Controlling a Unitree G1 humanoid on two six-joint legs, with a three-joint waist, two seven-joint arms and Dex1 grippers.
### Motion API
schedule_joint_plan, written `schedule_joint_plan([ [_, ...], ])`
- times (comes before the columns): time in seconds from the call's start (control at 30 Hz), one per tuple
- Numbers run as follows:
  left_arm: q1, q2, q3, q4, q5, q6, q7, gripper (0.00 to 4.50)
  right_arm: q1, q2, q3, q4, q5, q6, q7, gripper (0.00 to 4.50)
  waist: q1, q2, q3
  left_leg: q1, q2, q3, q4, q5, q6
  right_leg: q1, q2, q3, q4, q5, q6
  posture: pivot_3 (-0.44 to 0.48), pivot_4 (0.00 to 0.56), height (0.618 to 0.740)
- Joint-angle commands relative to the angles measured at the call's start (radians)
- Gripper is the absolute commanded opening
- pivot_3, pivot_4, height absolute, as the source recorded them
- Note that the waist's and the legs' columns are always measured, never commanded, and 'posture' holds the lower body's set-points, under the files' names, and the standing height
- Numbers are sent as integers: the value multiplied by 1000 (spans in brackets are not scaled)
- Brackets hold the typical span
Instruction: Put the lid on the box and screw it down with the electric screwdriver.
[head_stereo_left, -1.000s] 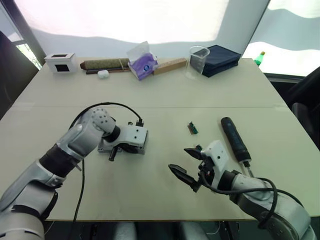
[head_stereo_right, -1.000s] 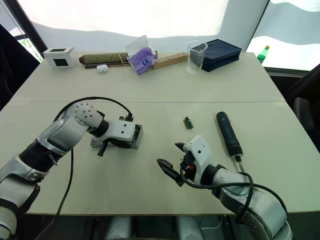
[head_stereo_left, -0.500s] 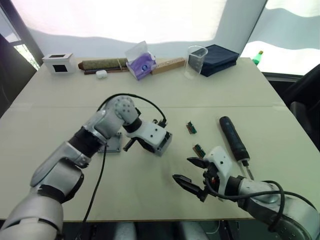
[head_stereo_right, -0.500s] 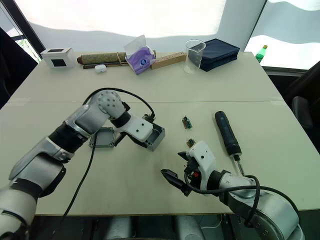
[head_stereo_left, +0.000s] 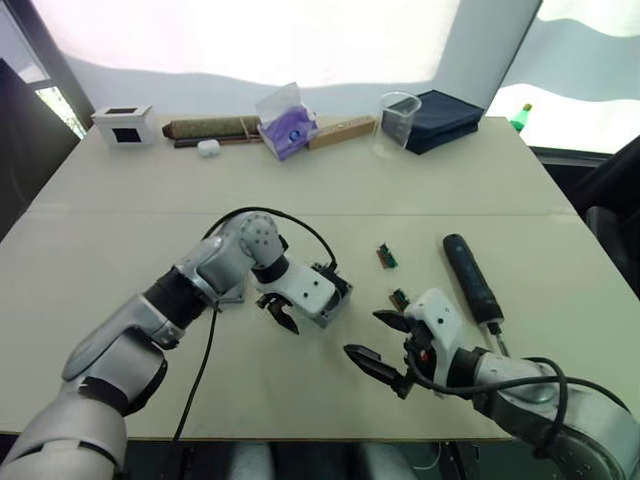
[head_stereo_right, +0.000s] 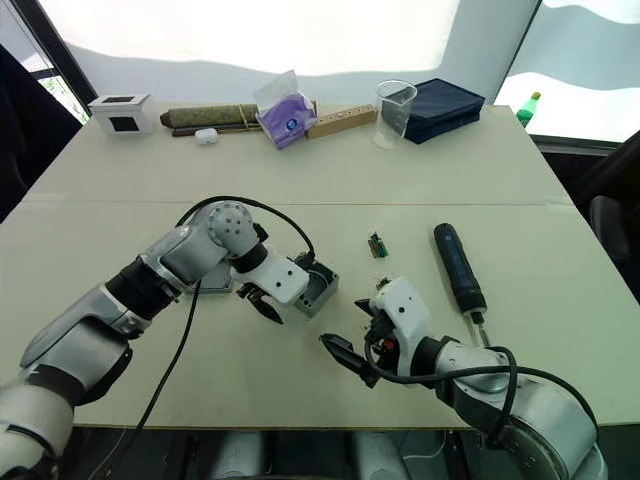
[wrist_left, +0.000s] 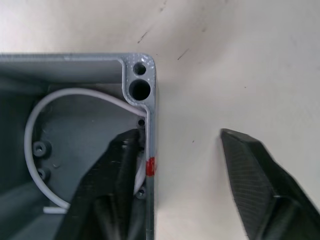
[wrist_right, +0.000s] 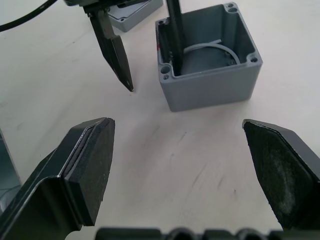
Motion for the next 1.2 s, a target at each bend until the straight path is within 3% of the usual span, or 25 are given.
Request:
schedule_joint_plan([
  [0.03,-49,30,117,-62,-72,129,-6,2464,-18,-21,-30,-46,30,5,18,4500,-3,0,0,0,0,0,0,0,0,0,0,0,0,0,0,0,150,740],
  [0.23,-47,154,278,-162,-239,431,-7,2464,-45,-77,-69,-45,84,7,84,4500,-9,1,0,0,0,-2,-1,0,0,-1,1,0,1,0,0,0,150,740],
  [0.43,2,237,398,-178,-259,659,146,2464,-116,-134,-128,-11,123,-5,144,4500,-4,1,0,0,0,-2,-1,0,0,-1,1,0,1,0,0,0,150,740],
  [0.6,14,246,443,-157,-227,853,346,2464,-201,-132,-115,-7,156,12,144,4500,-3,1,0,0,0,-2,0,0,0,-1,1,0,1,0,0,0,150,740],
  [0.73,-23,219,462,-81,-205,1101,521,2464,-261,-139,-82,-17,170,32,142,4500,-4,1,0,0,0,-2,-1,0,-1,-2,1,0,2,0,0,0,150,740],
  [0.87,-62,198,455,-20,-208,1261,625,2464,-320,-157,-32,-19,148,49,148,4500,-5,1,0,-1,0,-2,-1,0,-1,-4,1,0,3,0,0,0,150,740],
  [1.2,-52,187,476,11,-282,1467,775,2464,-345,-162,102,-38,44,59,129,4500,-5,1,0,-1,0,-2,-1,1,-1,-5,1,0,4,0,0,0,150,740],
])
